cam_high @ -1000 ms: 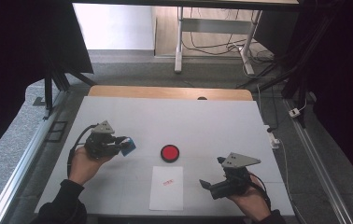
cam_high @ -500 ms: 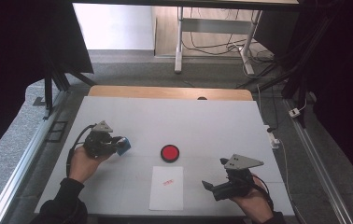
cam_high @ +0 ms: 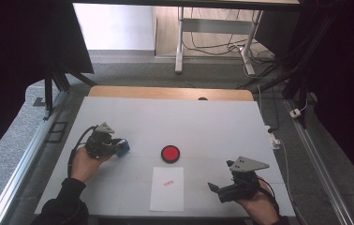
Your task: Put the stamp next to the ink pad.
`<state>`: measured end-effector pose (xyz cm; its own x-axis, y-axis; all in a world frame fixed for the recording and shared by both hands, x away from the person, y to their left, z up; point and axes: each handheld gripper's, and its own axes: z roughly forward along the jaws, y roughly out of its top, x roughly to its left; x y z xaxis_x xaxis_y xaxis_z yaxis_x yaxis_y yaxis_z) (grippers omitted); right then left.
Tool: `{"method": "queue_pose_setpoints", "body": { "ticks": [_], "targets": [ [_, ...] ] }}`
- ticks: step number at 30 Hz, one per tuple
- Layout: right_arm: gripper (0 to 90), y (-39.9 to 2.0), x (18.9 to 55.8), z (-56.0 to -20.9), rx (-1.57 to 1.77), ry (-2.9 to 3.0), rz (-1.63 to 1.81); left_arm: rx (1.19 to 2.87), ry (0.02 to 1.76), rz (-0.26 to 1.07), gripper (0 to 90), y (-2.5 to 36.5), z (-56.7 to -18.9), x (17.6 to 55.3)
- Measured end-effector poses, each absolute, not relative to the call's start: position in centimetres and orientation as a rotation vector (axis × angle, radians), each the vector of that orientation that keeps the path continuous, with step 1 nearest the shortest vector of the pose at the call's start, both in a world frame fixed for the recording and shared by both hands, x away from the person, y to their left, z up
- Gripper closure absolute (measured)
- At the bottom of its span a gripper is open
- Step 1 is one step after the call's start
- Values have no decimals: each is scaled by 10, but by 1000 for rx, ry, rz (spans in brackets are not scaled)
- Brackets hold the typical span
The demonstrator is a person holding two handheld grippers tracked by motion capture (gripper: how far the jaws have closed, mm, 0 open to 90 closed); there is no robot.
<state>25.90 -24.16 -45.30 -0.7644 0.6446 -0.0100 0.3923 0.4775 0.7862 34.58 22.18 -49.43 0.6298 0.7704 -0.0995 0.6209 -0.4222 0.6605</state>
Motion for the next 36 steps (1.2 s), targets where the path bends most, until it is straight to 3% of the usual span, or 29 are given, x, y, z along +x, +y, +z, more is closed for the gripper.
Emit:
{"method": "queue_pose_setpoints", "body": {
  "ticks": [13, 18, 27, 36],
  "targets": [
    [0, -269, 252, -458, 985, 2378, 1108, 2232, 1097, 255, 683, 217, -503, 347],
    [0, -274, 251, -459, 1002, 2374, 1101, 2250, 1066, 264, 609, 216, -506, 347],
    [0, -279, 249, -458, 1037, 2361, 1121, 2194, 1055, 284, 393, 219, -501, 346],
    [0, -285, 247, -456, 1063, 2358, 1110, 2120, 1024, 290, 259, 222, -482, 337]
  ]
}}
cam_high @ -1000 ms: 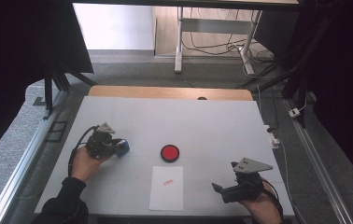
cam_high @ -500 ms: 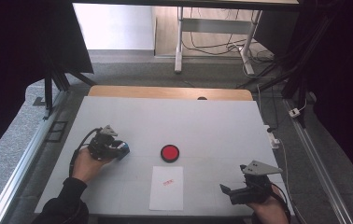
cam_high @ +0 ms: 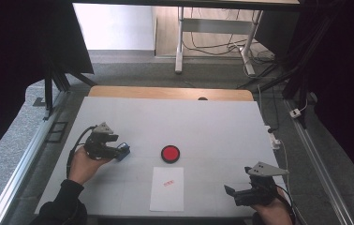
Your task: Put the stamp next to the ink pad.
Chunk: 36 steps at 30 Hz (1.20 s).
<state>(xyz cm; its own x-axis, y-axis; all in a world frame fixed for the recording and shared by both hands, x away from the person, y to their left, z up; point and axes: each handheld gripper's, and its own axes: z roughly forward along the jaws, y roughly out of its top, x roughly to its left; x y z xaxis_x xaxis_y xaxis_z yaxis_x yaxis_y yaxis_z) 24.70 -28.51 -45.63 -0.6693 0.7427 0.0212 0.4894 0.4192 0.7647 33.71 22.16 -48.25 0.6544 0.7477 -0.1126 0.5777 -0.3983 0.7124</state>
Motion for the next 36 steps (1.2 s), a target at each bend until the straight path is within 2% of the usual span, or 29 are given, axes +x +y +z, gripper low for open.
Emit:
{"method": "queue_pose_setpoints", "body": {
  "ticks": [10, 17, 36],
  "targets": [
    [0, -290, 245, -456, 1085, 2357, 1122, 2083, 979, 273, 118, 217, -464, 318],
    [0, -291, 244, -456, 1084, 2354, 1125, 2002, 995, 219, 91, 223, -456, 302],
    [0, -290, 245, -456, 1086, 2356, 1131, 1944, 1030, 217, 29, 241, -449, 258]
  ]
}}
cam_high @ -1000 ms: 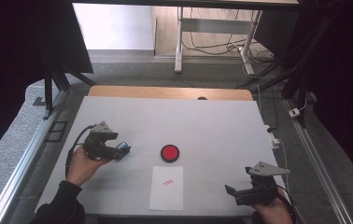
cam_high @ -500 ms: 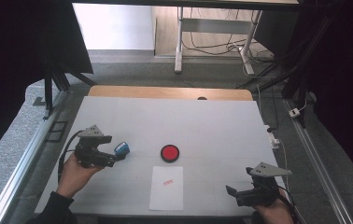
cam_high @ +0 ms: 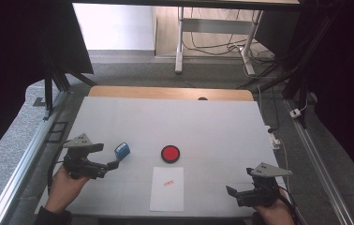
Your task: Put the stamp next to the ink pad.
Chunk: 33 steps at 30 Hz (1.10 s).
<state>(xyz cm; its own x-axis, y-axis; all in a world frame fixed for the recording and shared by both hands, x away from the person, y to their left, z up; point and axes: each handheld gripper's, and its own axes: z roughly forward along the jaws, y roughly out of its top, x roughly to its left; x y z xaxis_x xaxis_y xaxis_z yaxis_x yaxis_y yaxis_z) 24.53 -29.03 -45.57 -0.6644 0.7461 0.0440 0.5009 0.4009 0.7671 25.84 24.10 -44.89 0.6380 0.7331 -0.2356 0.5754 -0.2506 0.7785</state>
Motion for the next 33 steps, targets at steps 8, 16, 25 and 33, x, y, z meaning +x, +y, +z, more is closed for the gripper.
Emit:
{"method": "queue_pose_setpoints", "body": {
  "ticks": [8, 16, 25, 33],
  "targets": [
    [0, -290, 245, -456, 1088, 2353, 1136, 1923, 1017, 231, 22, 249, -449, 241],
    [0, -291, 245, -456, 1086, 2354, 1145, 1917, 1017, 223, 5, 256, -453, 226],
    [0, -291, 245, -456, 1087, 2357, 1132, 1892, 1045, 210, 1, 269, -461, 210],
    [0, -290, 245, -456, 1087, 2362, 1127, 1896, 1090, 206, 0, 279, -469, 198]
  ]
}}
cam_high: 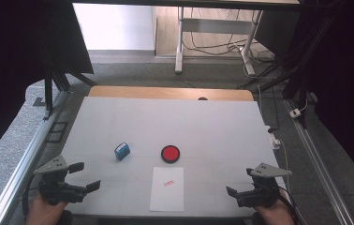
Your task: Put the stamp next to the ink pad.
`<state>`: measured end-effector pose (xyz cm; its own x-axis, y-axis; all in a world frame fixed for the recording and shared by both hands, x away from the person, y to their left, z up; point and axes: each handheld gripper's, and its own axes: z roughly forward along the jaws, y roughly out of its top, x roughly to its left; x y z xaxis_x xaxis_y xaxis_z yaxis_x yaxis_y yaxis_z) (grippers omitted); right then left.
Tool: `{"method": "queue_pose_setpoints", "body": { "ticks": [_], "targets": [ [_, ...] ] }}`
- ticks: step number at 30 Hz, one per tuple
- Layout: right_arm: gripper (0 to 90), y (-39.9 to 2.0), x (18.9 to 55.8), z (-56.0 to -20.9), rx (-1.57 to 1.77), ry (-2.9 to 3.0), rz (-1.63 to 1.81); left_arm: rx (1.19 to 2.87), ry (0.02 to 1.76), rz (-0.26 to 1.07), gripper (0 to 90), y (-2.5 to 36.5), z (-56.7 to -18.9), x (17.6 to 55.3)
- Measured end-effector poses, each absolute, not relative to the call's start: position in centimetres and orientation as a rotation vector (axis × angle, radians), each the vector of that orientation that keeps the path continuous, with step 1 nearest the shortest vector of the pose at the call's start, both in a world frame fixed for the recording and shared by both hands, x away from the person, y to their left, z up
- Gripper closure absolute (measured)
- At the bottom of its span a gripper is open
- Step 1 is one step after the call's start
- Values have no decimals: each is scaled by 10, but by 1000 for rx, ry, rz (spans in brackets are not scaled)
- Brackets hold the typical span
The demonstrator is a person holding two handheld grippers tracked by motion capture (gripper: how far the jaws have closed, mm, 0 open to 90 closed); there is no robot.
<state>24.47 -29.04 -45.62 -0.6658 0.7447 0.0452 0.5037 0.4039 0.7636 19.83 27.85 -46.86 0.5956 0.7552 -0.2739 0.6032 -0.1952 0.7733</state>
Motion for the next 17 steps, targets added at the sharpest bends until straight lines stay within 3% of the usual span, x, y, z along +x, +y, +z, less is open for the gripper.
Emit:
{"method": "queue_pose_setpoints", "body": {
  "ticks": [17],
  "targets": [
    [0, -289, 245, -457, 1080, 2374, 1106, 1977, 1180, 195, 0, 279, -477, 194]
  ]
}}
